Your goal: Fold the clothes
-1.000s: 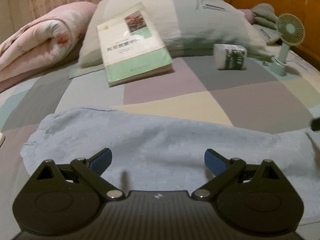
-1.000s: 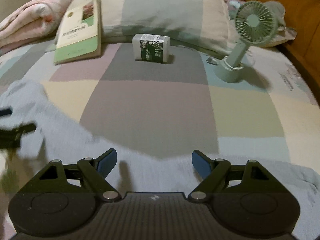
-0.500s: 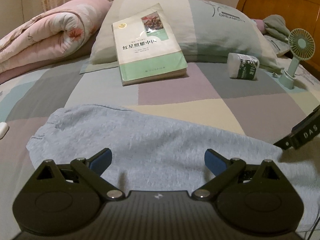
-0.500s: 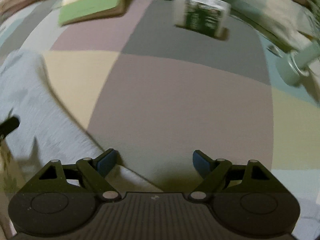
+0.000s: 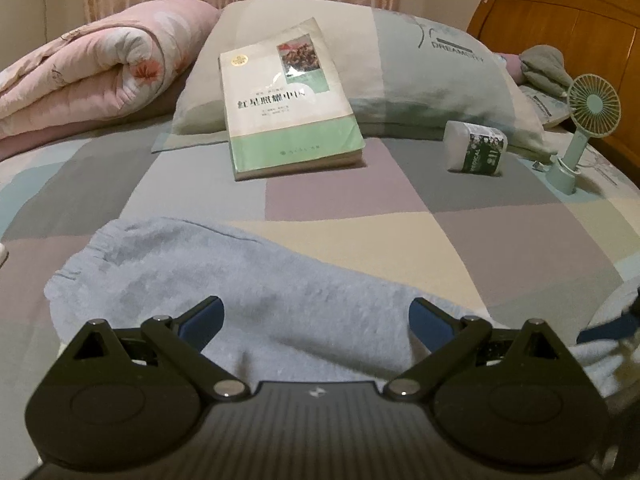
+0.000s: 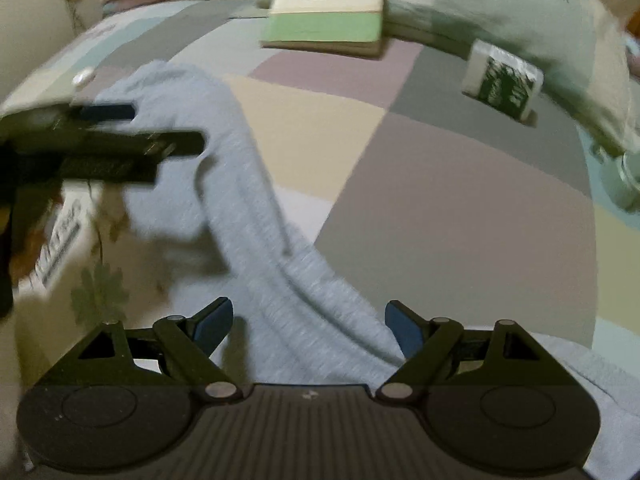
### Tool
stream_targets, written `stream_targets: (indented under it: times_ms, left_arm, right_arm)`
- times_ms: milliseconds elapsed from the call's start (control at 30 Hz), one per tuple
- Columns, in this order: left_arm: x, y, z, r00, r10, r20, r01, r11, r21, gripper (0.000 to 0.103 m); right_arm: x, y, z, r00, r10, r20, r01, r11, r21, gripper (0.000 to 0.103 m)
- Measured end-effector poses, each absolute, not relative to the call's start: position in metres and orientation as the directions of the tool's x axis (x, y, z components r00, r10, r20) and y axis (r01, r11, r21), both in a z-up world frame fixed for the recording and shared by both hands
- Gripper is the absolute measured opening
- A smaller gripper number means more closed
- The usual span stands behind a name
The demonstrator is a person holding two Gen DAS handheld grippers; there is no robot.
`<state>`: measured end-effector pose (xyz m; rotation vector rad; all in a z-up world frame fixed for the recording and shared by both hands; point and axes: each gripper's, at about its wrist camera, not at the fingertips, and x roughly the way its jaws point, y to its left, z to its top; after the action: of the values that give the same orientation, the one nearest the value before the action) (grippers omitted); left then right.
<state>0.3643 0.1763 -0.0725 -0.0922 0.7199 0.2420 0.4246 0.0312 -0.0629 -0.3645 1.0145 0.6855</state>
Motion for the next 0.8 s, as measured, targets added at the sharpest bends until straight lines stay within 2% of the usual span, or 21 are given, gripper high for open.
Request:
stream_targets:
  times_ms: [167, 333, 633, 733, 800]
  left_arm:
    - [0.367, 0.172, -0.076, 0.723, 0.178, -0.668, -0.237, 0.971, 0.002, 0.099]
    - [0.367, 0.172, -0.076, 0.722, 0.177, -0.668, -0.240, 0.971, -0.001, 0.099]
    - [0.377, 0.169, -0.090, 0.704, 0.179, -0.687, -0.252, 0.968, -0.006, 0.099]
    - [0.385, 0.160, -0.101, 0.660, 0.238, -0.713, -0.246, 0.965, 0.094, 0.099]
    - [0.384, 0.157, -0.103, 0.647, 0.269, -0.713, -0.242, 0.960, 0.142, 0.099]
  right_arm:
    - [0.413, 0.028, -0.057, 0.399, 0.385, -0.832, -0.681, 0.732, 0.012, 0.087]
    - [0.419, 0.031, -0.043, 0.359, 0.520, -0.775, -0.699, 0.701, 0.146, 0.087]
    - [0.372, 0.046, -0.072, 0.354, 0.487, -0.799, -0.776, 0.629, 0.039, 0.093]
    - [0.368, 0.045, -0.072, 0.355, 0.491, -0.796, -0.785, 0.618, 0.031, 0.093]
    - [0.371, 0.040, -0.064, 0.354, 0.506, -0.786, -0.785, 0.618, 0.044, 0.089]
